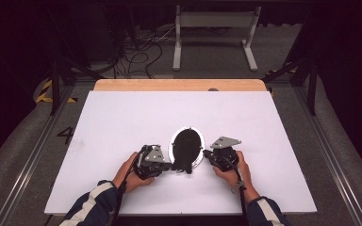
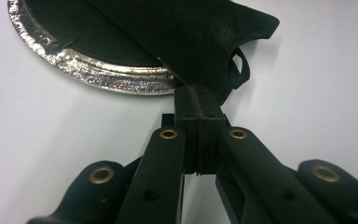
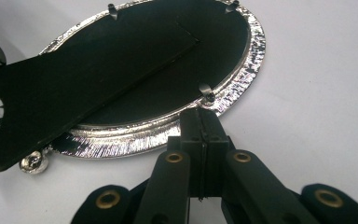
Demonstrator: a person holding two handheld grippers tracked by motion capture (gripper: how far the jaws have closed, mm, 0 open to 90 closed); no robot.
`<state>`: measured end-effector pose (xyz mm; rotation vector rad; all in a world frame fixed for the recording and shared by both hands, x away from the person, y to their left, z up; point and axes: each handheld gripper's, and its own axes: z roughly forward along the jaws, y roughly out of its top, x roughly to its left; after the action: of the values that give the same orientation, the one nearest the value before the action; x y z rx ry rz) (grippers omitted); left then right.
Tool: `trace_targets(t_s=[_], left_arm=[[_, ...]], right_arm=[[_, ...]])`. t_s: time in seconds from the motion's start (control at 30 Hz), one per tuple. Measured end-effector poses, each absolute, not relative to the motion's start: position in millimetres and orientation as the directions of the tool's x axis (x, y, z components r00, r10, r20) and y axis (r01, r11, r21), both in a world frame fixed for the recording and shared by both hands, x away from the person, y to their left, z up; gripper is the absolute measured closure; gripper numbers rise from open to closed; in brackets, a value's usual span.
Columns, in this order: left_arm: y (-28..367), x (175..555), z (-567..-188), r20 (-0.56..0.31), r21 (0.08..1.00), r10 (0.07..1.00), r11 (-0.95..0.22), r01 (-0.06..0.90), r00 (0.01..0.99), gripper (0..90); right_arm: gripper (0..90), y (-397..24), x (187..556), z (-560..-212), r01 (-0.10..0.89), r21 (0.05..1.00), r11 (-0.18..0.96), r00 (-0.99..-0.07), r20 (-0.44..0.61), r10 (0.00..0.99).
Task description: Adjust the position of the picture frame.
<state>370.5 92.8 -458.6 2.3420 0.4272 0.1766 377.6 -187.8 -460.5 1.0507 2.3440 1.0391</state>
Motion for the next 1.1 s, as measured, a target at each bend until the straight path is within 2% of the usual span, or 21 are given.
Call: trace_targets(t_s=[0.3, 0.97, 1.03, 1.07, 1.1], left_arm=[[88.9, 370.5, -460.0, -0.01, 0.706, 0.362, -0.657, 0.263, 0.932, 90.0], [86.0, 373.5, -461.4, 0.024, 0.704, 0.369, -0.666, 0.246, 0.929, 89.7], [86.3, 373.3, -459.8, 0.046, 0.696, 0.362, -0.68, 0.23, 0.931, 86.9], [87.6, 373.2, -458.4, 0.048, 0.696, 0.355, -0.682, 0.223, 0.934, 81.1], [88.8, 373.5, -457.3, 0.052, 0.701, 0.348, -0.68, 0.214, 0.936, 81.1]], right_arm=[[90.0, -186.5, 379.8, -460.6, 0.481, 0.751, 0.452, -0.648, -0.043, 0.761], [89.1, -185.5, 378.3, -460.7, 0.473, 0.752, 0.46, -0.645, -0.061, 0.762], [88.8, -185.6, 377.7, -460.5, 0.475, 0.752, 0.458, -0.644, -0.058, 0.763], [90.0, -185.4, 375.1, -458.1, 0.462, 0.755, 0.466, -0.651, -0.068, 0.756], [90.0, -185.4, 375.1, -458.1, 0.462, 0.755, 0.466, -0.651, -0.068, 0.756]])
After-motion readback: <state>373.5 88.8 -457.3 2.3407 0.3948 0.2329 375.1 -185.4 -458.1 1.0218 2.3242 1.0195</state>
